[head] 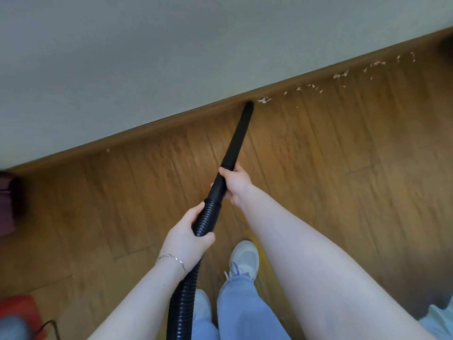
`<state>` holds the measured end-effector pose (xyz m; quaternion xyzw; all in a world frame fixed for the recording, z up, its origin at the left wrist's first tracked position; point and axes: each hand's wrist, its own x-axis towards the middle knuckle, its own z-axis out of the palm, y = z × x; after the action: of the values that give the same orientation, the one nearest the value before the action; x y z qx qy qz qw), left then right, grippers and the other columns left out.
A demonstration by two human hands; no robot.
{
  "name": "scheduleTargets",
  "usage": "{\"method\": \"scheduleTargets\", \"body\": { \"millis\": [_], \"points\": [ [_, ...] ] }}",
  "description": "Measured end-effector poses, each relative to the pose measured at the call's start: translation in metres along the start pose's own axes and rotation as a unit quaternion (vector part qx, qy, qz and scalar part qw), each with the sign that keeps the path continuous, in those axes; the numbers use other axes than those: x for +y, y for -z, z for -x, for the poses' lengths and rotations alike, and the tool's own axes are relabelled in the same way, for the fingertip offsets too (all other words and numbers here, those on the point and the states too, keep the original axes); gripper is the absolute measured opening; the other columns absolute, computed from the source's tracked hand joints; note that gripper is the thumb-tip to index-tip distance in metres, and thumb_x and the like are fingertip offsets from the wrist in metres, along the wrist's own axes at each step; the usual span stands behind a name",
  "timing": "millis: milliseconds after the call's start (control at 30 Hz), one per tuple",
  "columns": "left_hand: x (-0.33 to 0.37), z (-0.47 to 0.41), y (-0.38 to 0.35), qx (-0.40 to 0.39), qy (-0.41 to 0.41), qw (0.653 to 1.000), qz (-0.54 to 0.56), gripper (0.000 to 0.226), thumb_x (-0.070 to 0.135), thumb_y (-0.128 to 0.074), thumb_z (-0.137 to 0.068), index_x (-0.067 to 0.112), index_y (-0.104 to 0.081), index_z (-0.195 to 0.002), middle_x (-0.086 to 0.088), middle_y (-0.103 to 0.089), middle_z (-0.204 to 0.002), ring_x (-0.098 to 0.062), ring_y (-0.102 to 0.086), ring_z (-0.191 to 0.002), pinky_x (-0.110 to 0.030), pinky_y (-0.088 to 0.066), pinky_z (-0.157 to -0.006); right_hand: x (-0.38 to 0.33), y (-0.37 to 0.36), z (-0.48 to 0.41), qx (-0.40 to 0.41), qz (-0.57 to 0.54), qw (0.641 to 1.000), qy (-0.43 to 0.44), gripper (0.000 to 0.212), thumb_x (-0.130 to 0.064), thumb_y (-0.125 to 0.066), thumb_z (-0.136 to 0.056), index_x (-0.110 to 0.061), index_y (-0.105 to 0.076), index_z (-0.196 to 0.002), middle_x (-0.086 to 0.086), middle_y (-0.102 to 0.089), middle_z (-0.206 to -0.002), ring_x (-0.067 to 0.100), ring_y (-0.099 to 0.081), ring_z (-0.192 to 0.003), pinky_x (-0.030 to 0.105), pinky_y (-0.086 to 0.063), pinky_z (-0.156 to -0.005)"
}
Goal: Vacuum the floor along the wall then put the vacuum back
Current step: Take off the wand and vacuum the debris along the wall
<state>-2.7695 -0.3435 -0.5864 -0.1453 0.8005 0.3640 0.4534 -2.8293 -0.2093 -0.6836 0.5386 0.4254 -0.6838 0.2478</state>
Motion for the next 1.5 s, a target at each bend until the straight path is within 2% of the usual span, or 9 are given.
{"method": "scheduleTargets", "body": {
  "millis": [133,233,367,533,833,1067,1200,1300,1500],
  "points": [
    [0.006,-0.002,-0.011,0.013,-0.003,1.0,-0.01,0.066,0.018,-0.063,-0.075,0.047,-0.04,-0.128,0.012,-0.062,-0.088,-0.012,-0.062,-0.068,-0.022,-0.05,-0.06,-0.005,0.013,-0.003,0.003,-0.004,1.0,0.001,0.063,-0.014,-0.052,-0.096,-0.029,-0.023,-0.15,0.007,-0.057,-0.103,0.031,-0.064,-0.095,0.048,-0.054,-0.089],
    [0.02,-0.009,-0.016,0.013,-0.018,1.0,-0.02,0.066,0.019,-0.063,-0.074,0.048,-0.041,-0.128,0.014,-0.063,-0.09,-0.009,-0.062,-0.074,-0.023,-0.051,-0.068,-0.019,0.026,-0.004,0.006,-0.013,1.0,0.011,0.055,-0.013,-0.051,-0.097,-0.024,-0.03,-0.146,0.01,-0.058,-0.102,0.031,-0.063,-0.09,0.046,-0.055,-0.087],
    [0.043,-0.024,-0.016,0.004,-0.052,0.998,-0.04,0.066,0.021,-0.064,-0.075,0.048,-0.04,-0.13,0.016,-0.062,-0.096,-0.008,-0.063,-0.079,-0.027,-0.053,-0.074,-0.044,0.036,-0.012,0.02,-0.031,0.999,0.018,0.05,-0.014,-0.052,-0.097,-0.021,-0.035,-0.143,0.012,-0.058,-0.105,0.035,-0.065,-0.098,0.047,-0.056,-0.086],
    [0.055,-0.033,-0.017,-0.02,-0.058,0.996,-0.07,0.068,0.023,-0.064,-0.074,0.051,-0.037,-0.13,0.013,-0.061,-0.1,-0.011,-0.063,-0.08,-0.033,-0.054,-0.076,-0.055,0.044,-0.016,0.035,-0.047,0.998,0.01,0.051,-0.015,-0.052,-0.097,-0.021,-0.034,-0.144,0.013,-0.059,-0.107,0.034,-0.064,-0.098,0.048,-0.056,-0.086],
    [0.071,-0.036,-0.009,-0.062,-0.073,0.986,-0.133,0.067,0.024,-0.064,-0.077,0.047,-0.035,-0.133,0.016,-0.059,-0.104,-0.006,-0.061,-0.086,-0.029,-0.053,-0.079,-0.051,0.055,-0.013,0.062,-0.126,0.99,-0.002,0.051,-0.015,-0.051,-0.098,-0.023,-0.034,-0.145,0.01,-0.058,-0.099,0.031,-0.066,-0.089,0.047,-0.056,-0.085],
    [0.099,-0.049,-0.019,-0.087,-0.094,0.98,-0.153,0.072,0.023,-0.063,-0.076,0.047,-0.031,-0.136,0.015,-0.057,-0.109,-0.005,-0.06,-0.087,-0.024,-0.051,-0.077,-0.079,0.077,-0.018,0.082,-0.136,0.987,0.002,0.044,-0.013,-0.05,-0.098,-0.018,-0.039,-0.14,0.019,-0.059,-0.111,0.032,-0.064,-0.083,0.048,-0.056,-0.084],
    [0.107,-0.058,-0.013,-0.069,-0.103,0.98,-0.155,0.071,0.024,-0.063,-0.076,0.048,-0.032,-0.135,0.016,-0.058,-0.109,-0.006,-0.06,-0.086,-0.026,-0.051,-0.077,-0.094,0.068,-0.025,0.082,-0.123,0.989,0.007,0.037,-0.012,-0.049,-0.097,-0.019,-0.043,-0.134,0.017,-0.06,-0.108,0.035,-0.063,-0.09,0.051,-0.055,-0.086],
    [0.112,-0.061,-0.008,-0.059,-0.104,0.981,-0.156,0.07,0.022,-0.063,-0.077,0.047,-0.033,-0.135,0.016,-0.058,-0.107,-0.006,-0.061,-0.086,-0.024,-0.051,-0.076,-0.099,0.061,-0.032,0.081,-0.107,0.991,0.014,0.04,-0.015,-0.051,-0.096,-0.018,-0.044,-0.136,0.014,-0.061,-0.111,0.037,-0.063,-0.101,0.052,-0.053,-0.089],
    [0.122,-0.07,-0.012,-0.068,-0.11,0.978,-0.166,0.071,0.02,-0.064,-0.077,0.044,-0.033,-0.136,0.015,-0.057,-0.11,-0.006,-0.06,-0.087,-0.022,-0.049,-0.076,-0.109,0.068,-0.038,0.08,-0.116,0.99,0.014,0.044,-0.017,-0.051,-0.096,-0.022,-0.041,-0.139,0.014,-0.061,-0.115,0.036,-0.062,-0.104,0.052,-0.053,-0.09]
  ]
}}
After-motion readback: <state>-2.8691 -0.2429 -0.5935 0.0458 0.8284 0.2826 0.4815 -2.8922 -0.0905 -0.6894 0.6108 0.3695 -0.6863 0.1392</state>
